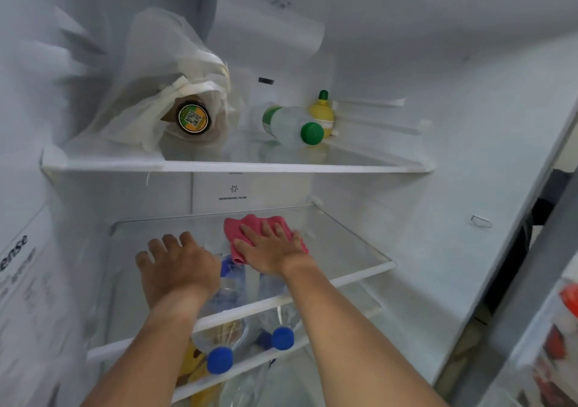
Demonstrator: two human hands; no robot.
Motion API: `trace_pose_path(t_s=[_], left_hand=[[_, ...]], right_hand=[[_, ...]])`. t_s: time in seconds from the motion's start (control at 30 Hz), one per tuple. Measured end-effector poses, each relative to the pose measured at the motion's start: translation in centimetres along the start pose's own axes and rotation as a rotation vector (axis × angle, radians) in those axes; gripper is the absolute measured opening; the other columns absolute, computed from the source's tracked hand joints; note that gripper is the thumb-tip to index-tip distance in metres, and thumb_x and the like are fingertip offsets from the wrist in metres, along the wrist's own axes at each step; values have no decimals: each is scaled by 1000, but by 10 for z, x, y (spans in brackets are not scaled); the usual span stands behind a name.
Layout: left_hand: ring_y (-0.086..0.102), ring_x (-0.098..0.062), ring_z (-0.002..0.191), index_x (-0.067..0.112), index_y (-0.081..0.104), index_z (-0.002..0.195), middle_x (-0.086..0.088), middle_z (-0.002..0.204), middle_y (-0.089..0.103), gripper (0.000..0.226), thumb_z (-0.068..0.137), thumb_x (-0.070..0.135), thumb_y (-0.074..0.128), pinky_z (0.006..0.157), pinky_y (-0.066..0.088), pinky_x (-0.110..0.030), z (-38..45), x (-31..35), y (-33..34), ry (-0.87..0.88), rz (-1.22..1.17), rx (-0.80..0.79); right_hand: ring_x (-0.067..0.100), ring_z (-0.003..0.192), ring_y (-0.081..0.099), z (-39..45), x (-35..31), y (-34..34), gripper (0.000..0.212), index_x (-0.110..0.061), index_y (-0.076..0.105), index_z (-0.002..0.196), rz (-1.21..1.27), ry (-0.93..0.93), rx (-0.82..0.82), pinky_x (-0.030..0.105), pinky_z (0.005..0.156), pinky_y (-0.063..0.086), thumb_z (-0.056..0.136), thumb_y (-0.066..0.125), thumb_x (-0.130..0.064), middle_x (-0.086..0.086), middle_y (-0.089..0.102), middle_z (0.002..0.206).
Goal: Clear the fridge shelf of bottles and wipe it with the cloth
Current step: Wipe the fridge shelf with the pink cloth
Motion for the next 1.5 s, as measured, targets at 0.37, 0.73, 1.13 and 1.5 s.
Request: trace_pose_path(t_s=[0.37,0.73,1.13,1.5], left_hand=[[41,-34,131,13,49,133,-13,141,50,52,93,43,33,108,31,-49,5,-2,2,-8,-21,16],[52,-34,123,11,60,124,-17,130,60,39,95,28,40,106,37,-45,-15,-2,-13,-12,-95,21],[40,-37,131,10,52,131,-19,139,47,43,93,25,40,108,32,-45,-51,-37,-30,-157,-129,0],[38,-41,136,4,48,136,-25,145,44,48,94,25,36,115,29,-50,-51,-32,-23,-153,-62,26]], right_hand=[[23,154,-2,-11,92,-9,68,-44,0,157,3,102,33,56,119,4,95,13,-69,-8,-1,168],[33,154,-3,-80,64,-2,71,-43,2,157,14,191,13,64,117,-3,93,13,-71,0,-4,168],[23,154,2,-101,-11,5,61,-41,13,157,19,-138,53,56,119,5,98,15,-54,-8,7,168],[47,150,-8,-104,101,8,73,-10,2,160,250,759,190,54,119,-10,101,20,-49,25,-9,164]])
Point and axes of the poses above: each hand's wrist, its own z-axis towards the middle knuckle, its own y-axis out of the palm, x = y × z, the point moved 4 cm from there along z, towards the middle knuckle
